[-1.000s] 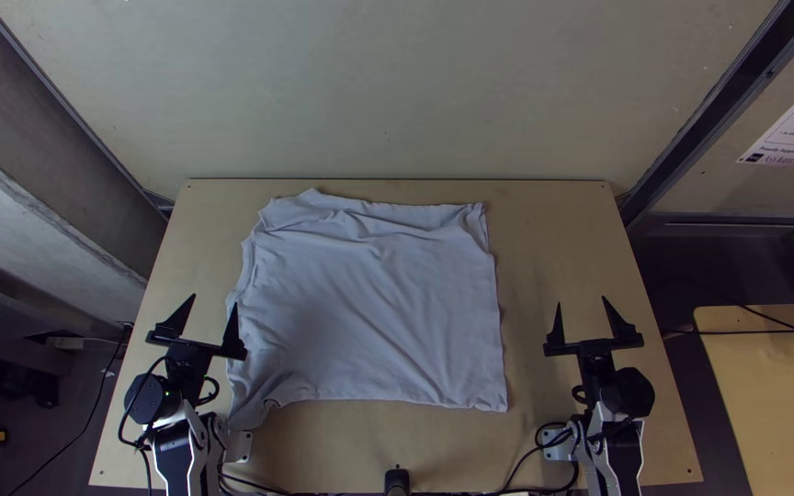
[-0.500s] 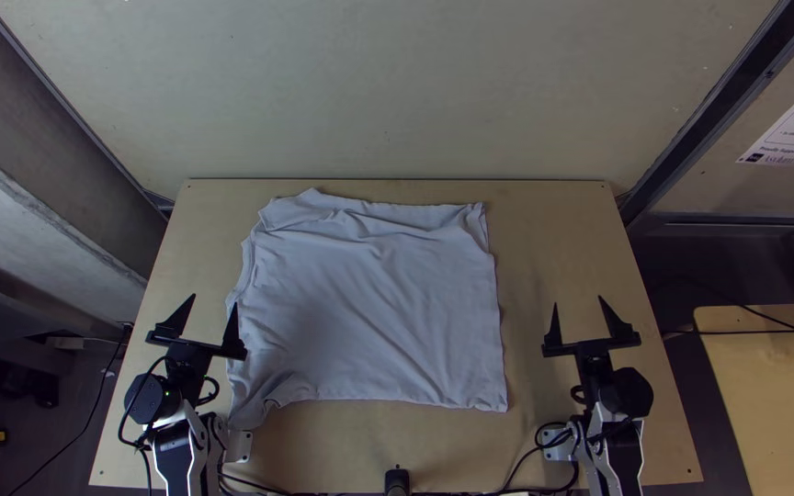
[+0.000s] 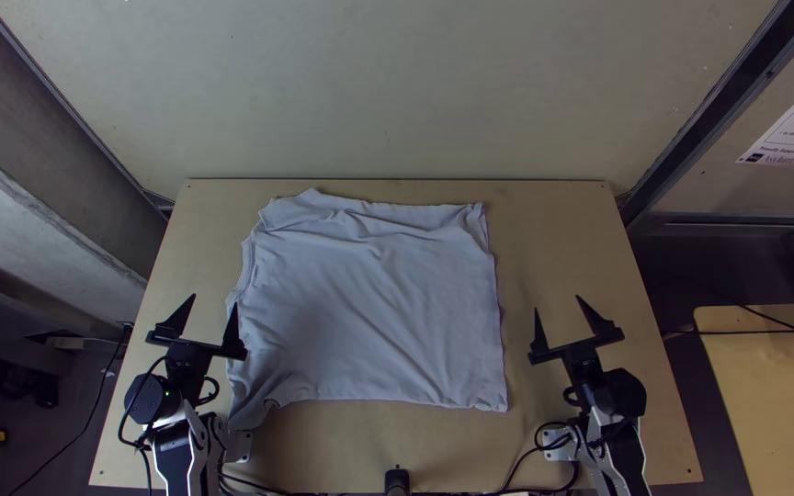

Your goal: Fold the t-shirt

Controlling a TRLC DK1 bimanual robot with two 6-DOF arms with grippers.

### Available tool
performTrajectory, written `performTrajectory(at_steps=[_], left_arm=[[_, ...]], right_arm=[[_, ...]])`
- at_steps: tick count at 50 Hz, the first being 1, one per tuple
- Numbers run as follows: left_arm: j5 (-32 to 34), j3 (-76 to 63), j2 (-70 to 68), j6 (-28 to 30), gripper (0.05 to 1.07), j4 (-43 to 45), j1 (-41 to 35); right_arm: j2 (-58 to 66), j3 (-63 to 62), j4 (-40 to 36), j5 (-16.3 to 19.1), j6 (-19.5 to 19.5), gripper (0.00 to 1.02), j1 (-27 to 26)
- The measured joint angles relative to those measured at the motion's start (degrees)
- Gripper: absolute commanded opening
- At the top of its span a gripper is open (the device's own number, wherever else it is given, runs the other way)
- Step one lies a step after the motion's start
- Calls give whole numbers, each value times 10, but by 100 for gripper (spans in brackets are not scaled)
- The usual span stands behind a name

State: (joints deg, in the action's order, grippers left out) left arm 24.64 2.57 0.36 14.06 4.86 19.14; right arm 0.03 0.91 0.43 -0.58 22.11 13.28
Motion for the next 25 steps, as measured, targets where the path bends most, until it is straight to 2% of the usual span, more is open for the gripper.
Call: performTrajectory(at_steps=[5, 12, 19, 25], left_arm=[[0, 0, 0, -9, 103, 0, 0], [0, 0, 0, -19, 103, 0, 0], [0, 0, 0, -26, 103, 0, 0], [0, 0, 0, -30, 103, 0, 0]], right_arm=[[0, 0, -1, -1, 12, 98, 16], [2, 0, -1, -2, 61, 98, -27], [2, 0, -1, -4, 125, 98, -33], [2, 0, 0, -5, 149, 98, -43]])
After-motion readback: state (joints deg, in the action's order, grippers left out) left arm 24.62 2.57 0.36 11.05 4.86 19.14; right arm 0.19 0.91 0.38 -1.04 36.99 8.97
